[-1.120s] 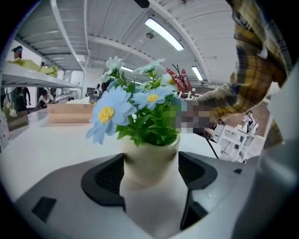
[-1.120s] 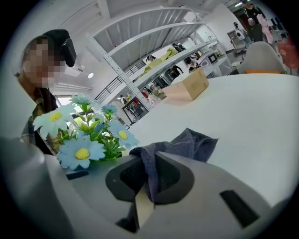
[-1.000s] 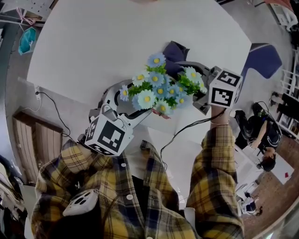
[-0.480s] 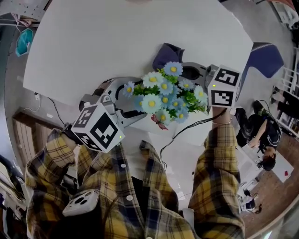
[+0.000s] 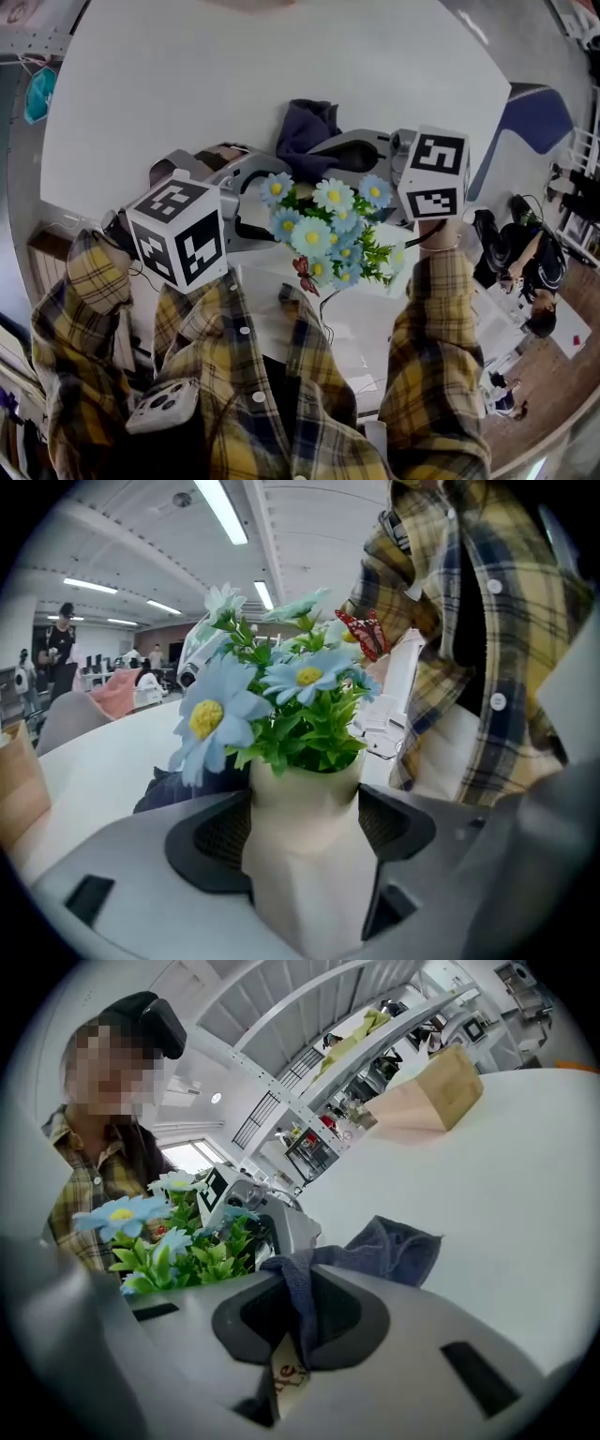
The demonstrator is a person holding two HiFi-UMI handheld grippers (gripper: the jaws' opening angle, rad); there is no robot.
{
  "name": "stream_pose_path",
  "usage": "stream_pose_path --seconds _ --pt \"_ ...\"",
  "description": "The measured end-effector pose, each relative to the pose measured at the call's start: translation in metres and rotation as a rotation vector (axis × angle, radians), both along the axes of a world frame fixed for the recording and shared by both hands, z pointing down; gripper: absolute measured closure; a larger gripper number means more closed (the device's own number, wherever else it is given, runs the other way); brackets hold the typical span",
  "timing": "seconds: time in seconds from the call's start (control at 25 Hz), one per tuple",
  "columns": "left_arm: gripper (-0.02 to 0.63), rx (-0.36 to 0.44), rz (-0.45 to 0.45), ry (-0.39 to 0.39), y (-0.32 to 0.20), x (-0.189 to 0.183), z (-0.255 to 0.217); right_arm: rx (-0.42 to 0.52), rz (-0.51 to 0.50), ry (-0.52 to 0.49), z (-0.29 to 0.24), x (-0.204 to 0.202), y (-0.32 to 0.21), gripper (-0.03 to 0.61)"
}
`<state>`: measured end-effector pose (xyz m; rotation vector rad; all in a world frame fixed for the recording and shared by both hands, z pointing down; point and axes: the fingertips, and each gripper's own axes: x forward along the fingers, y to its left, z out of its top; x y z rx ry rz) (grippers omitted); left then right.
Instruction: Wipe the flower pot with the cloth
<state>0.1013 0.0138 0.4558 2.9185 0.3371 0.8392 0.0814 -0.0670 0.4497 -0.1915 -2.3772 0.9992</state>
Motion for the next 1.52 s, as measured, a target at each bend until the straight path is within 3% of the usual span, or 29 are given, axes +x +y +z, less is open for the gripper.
stream_pose_path --seconds 0.2,0.48,0.64,0.84,1.12,1.2,1.52 --pt "0.249 -0.015 0.079 -0.004 -0.004 -0.001 0.0 -0.007 0.006 -0.009 0.001 0.001 -0.003 0.565" --pt "0.249 -0.026 0.0 -0.008 -0.005 -0.005 0.0 0.031 0.074 -0.012 -0.004 0.002 -0.01 0.565" --pt "0.249 -0.05 -0.118 0.023 -0.011 -0.013 -0.007 0.087 0.177 -0.003 -0.013 0.011 -0.025 0.565" --pt "0.255 -0.062 -0.364 0.066 -0.033 -0.037 -0.026 0.208 0.362 0.007 -0.042 0.031 -0.049 0.565" --pt "0.359 -0.027 -0.598 0.184 -0.055 -0.061 -0.097 0.454 0.579 0.007 -0.12 0.058 -0.067 0.565" --pt "0.403 -0.052 -0.671 0.25 -0.059 -0.063 -0.122 0.525 0.636 -0.002 -0.147 0.062 -0.066 0.565" --pt "0.516 -0.077 -0.834 0.447 -0.057 -0.06 -0.212 0.753 0.817 -0.073 -0.258 0.069 -0.041 0.565"
